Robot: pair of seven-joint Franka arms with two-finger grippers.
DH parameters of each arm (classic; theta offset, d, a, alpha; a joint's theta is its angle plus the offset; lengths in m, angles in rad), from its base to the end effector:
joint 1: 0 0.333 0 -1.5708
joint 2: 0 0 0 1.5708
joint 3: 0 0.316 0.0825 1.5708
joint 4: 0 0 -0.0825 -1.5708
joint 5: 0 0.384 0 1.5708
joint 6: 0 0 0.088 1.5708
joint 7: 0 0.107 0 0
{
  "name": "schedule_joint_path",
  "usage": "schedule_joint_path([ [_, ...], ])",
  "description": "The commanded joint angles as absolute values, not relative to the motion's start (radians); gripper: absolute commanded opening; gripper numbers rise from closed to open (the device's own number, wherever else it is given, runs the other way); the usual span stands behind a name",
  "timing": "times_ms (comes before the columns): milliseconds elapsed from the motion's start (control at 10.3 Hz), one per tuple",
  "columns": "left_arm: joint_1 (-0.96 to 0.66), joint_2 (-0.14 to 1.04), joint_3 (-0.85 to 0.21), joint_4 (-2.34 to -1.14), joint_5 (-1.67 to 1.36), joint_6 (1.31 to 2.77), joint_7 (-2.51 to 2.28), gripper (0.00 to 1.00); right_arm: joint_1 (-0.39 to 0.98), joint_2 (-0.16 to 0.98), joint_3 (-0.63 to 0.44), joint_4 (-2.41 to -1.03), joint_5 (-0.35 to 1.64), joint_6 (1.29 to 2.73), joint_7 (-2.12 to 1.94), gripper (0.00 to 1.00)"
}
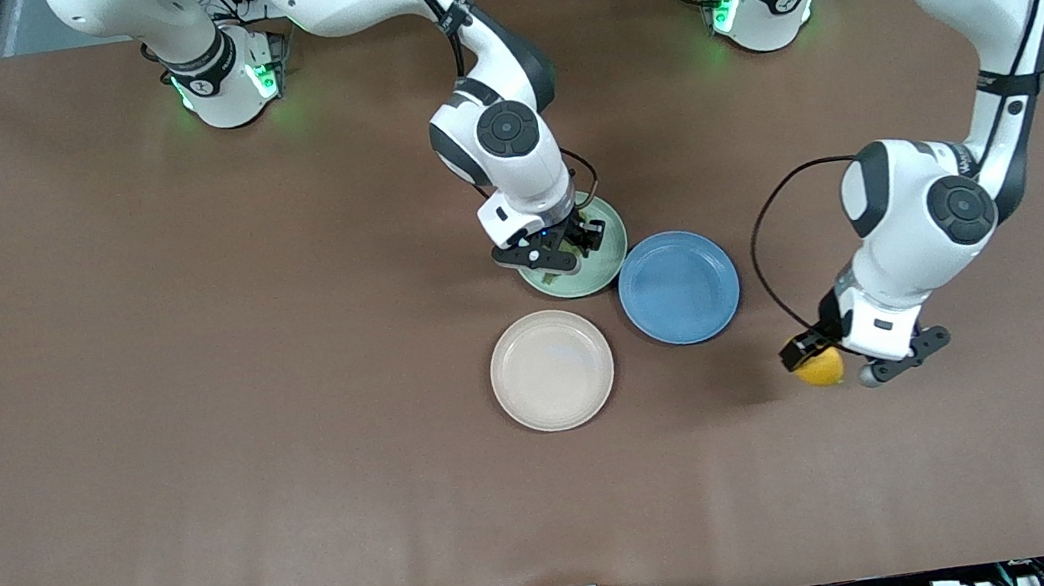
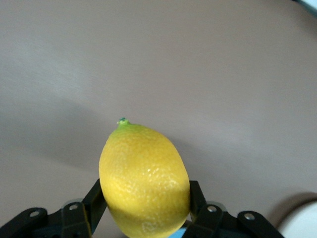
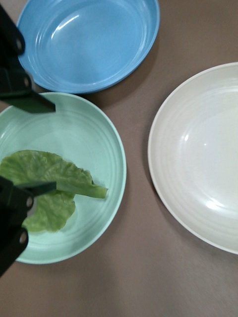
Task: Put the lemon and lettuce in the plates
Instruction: 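Release the lettuce and withdraw the right gripper while the left carries the lemon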
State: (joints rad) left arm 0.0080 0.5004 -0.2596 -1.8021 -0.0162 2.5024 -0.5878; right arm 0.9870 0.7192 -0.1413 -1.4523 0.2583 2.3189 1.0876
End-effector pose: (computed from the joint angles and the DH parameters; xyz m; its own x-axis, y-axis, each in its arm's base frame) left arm 0.6556 -0.1516 0.2979 0.9151 0.3909 0.0991 0.3614 -0.9040 0.2285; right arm 0.4696 0.5680 0.2784 0.9360 -0.3498 -0.0379 -0.3505 -0.9175 -0.1878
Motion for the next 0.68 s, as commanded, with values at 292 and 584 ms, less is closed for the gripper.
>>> schedule_joint_path([
  [292, -0.187, 0.573, -0.279, -1.671, -0.054, 2.500, -0.802, 0.00, 0.925, 0.334, -0.260, -1.410, 0.184, 1.869, 0.808, 1.00],
  [584, -0.303, 0.664, -0.276, -1.591, -0.048, 2.507, -0.841, 0.00, 0.919, 0.155, -0.438, -1.416, 0.151, 1.653, 0.532, 1.00],
])
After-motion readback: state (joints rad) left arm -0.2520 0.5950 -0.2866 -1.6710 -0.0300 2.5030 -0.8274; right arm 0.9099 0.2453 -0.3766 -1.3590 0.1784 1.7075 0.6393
